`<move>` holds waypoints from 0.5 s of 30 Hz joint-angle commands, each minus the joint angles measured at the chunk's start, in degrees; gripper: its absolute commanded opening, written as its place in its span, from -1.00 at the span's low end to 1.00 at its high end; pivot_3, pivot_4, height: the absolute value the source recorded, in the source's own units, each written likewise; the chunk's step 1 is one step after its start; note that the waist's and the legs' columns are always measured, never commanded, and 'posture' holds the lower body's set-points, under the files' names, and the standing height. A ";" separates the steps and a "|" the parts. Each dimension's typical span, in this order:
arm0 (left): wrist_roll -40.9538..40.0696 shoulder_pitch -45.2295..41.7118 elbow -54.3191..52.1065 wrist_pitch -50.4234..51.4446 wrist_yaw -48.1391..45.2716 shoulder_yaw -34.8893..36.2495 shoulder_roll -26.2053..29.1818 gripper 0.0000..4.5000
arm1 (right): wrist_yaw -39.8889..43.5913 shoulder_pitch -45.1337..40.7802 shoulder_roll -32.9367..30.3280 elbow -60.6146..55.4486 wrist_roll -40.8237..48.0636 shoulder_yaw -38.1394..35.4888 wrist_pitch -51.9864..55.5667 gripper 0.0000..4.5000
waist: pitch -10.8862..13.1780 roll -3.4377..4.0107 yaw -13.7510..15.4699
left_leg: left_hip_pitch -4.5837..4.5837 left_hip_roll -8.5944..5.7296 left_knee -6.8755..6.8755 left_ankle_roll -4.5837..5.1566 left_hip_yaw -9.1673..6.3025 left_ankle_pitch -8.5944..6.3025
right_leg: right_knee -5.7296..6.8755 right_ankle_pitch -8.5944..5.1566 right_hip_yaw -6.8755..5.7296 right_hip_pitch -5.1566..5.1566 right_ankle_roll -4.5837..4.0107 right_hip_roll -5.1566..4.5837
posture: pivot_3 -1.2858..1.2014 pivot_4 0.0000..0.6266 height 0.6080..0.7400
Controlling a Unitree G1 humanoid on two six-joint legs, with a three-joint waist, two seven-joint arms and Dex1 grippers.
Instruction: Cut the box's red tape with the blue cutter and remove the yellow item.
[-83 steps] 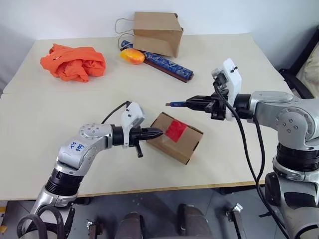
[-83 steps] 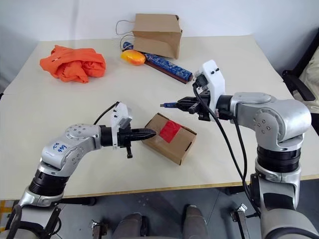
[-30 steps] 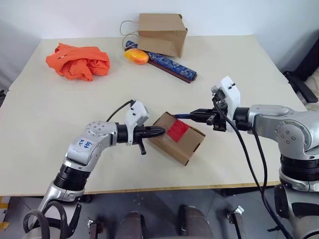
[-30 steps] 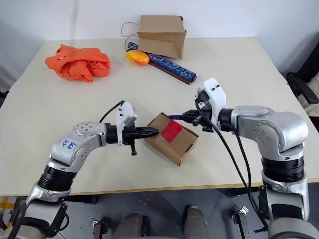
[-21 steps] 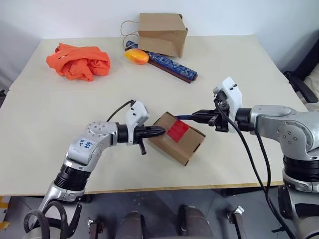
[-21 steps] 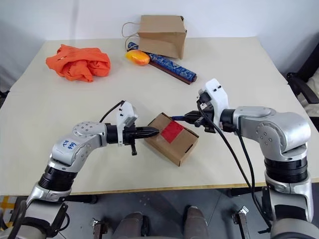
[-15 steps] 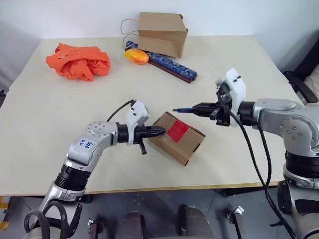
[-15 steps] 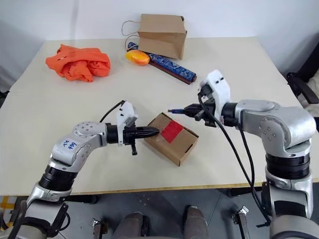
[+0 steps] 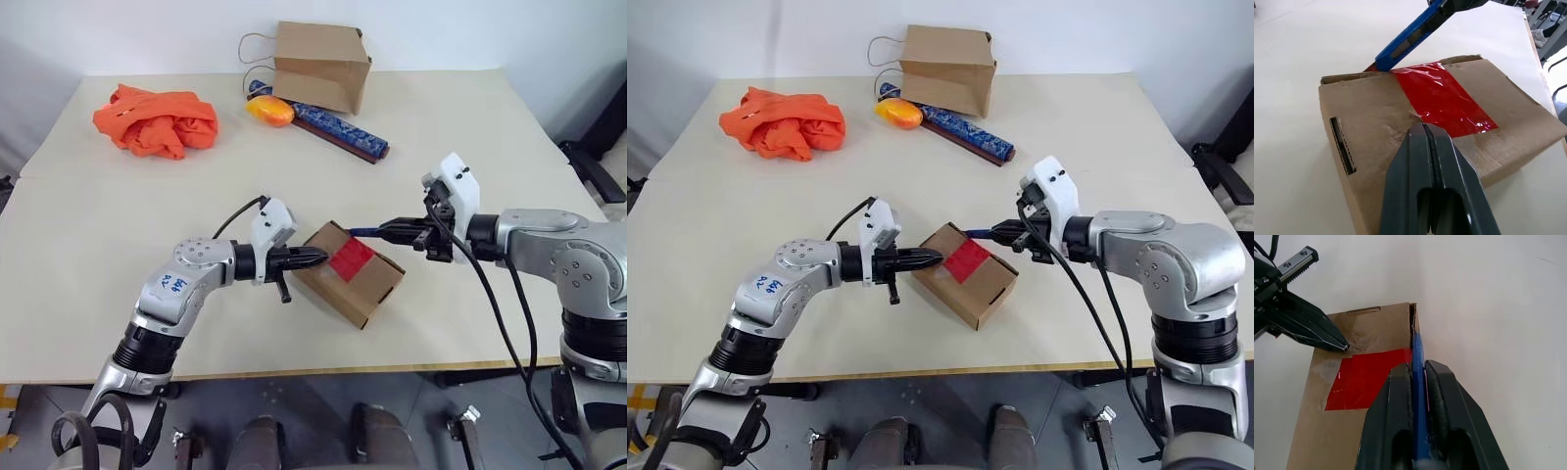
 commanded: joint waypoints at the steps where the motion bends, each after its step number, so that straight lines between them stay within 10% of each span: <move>1: 1.22 -0.15 0.68 -0.19 -0.08 -0.54 -0.05 -1.00 | -0.59 -2.28 0.38 -1.41 0.96 -2.30 -0.31 -0.94 | 0.00 0.00 -0.01 | 0.00 0.00 0.00 0.00 0.00 0.00 | 0.00 0.00 0.00 0.00 0.00 0.00 | 0.03 -0.52 1.00; 15: 1.66 -0.15 1.27 -0.84 -0.56 -0.38 -0.36 -1.00 | -0.11 0.15 -1.59 -2.65 1.09 0.19 -0.07 -0.94 | 0.00 0.00 -0.02 | 0.00 0.00 0.00 0.00 0.00 0.00 | -0.01 0.00 0.00 0.00 0.00 0.00 | 0.03 -0.52 1.00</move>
